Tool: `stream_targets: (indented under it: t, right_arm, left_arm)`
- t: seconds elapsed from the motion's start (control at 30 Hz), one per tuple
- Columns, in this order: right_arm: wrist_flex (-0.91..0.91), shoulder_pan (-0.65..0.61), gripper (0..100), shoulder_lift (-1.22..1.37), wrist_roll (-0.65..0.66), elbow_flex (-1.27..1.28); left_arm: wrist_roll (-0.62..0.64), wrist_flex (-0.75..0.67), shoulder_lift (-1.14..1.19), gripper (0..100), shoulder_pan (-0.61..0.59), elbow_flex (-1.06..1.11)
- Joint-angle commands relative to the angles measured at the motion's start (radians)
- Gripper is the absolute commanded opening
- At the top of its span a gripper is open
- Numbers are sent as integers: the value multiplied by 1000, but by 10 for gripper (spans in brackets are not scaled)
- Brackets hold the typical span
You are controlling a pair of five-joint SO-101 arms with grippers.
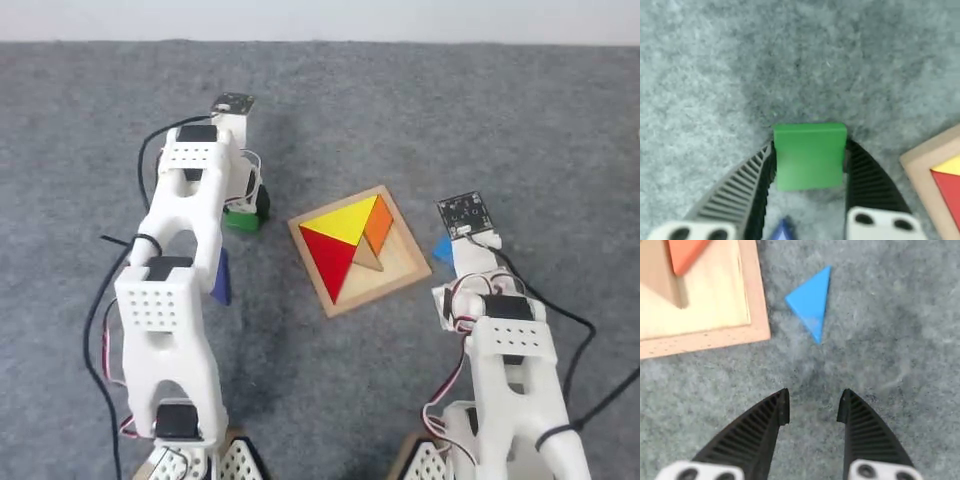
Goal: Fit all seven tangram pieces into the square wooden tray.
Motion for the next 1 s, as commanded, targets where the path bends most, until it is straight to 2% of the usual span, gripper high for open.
stream_targets:
  t: [0.0, 0.17, 0.27, 0.33, 0.47, 0.53, 0.97]
  right_arm:
    - [-16, 15, 177, -30, 14, -6]
    - [-16, 15, 177, -30, 14, -6]
    - [-16, 15, 177, -30, 14, -6]
    - [-16, 15, 177, -30, 14, -6]
    - [-13, 15, 177, -30, 14, -6]
    - [-12, 15, 177, -30, 14, -6]
    - [-12, 15, 177, -30, 14, -6]
  left_arm:
    - [-9, 31, -11, 125, -2, -28]
    - [-40, 71, -38, 49, 18, -47]
    - [-43, 100, -98, 41, 34, -51]
    - [-49, 120, -137, 69, 46, -51]
    - [-49, 126, -150, 209, 35, -51]
    - [-54, 115, -138, 241, 15, -51]
    - [-114, 18, 32, 242, -12, -64]
